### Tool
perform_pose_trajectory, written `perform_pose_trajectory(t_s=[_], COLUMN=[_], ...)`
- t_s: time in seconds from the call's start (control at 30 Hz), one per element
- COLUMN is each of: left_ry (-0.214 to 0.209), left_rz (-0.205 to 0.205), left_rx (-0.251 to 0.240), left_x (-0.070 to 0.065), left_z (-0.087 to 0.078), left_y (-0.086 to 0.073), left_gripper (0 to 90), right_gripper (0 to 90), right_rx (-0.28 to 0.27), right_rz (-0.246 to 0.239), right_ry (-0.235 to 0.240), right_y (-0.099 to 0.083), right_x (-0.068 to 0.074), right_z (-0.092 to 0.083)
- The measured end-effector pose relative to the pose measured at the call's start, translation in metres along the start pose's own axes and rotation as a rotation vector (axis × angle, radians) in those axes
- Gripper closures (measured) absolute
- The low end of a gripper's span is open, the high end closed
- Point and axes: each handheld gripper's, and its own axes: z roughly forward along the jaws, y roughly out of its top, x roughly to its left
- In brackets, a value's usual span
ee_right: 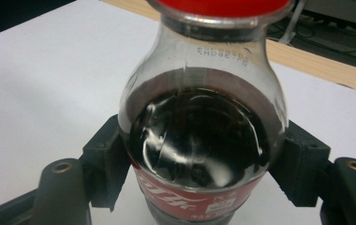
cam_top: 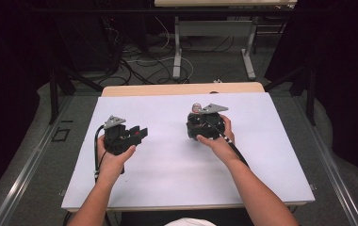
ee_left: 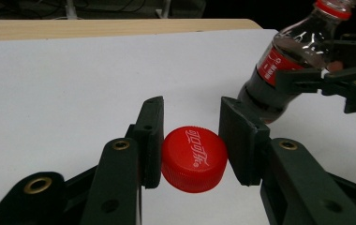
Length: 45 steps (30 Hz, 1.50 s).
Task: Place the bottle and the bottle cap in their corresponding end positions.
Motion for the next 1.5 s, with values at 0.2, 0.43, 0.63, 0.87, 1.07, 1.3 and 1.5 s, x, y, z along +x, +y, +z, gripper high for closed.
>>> perform_pose_trajectory(t_s=[0.2, 0.43, 0.63, 0.87, 1.07, 1.3, 1.5], left_ry=[-0.002, 0.001, -0.003, 0.002, 0.002, 0.001, 0.005], left_rz=[-0.009, -0.019, -0.029, -0.027, -0.035, -0.036, -0.029], left_rx=[-0.002, -0.001, -0.005, -0.005, -0.004, -0.003, -0.003], left_x=[0.001, 0.005, 0.006, 0.007, 0.008, 0.008, 0.008], left_z=[-0.001, -0.001, -0.002, -0.002, -0.002, -0.003, -0.002], left_y=[0.0, -0.001, -0.001, -0.001, -0.001, -0.001, -0.001], left_gripper=[61.5, 61.6, 61.6, 61.6, 61.5, 61.5, 61.5], right_gripper=[29.4, 29.3, 29.3, 29.3, 29.2, 28.9, 28.1], right_rx=[-0.001, -0.004, 0.002, 0.008, 0.01, 0.0, -0.008], right_rz=[-0.004, 0.017, 0.026, 0.031, 0.029, 0.026, 0.033], right_ry=[-0.02, -0.016, -0.011, -0.006, 0.007, 0.008, 0.006], right_y=[0.006, 0.005, 0.002, -0.002, -0.005, -0.01, -0.012], right_x=[-0.003, 0.001, 0.003, 0.008, 0.013, 0.014, 0.016], right_z=[0.018, 0.034, 0.044, 0.05, 0.052, 0.053, 0.053])
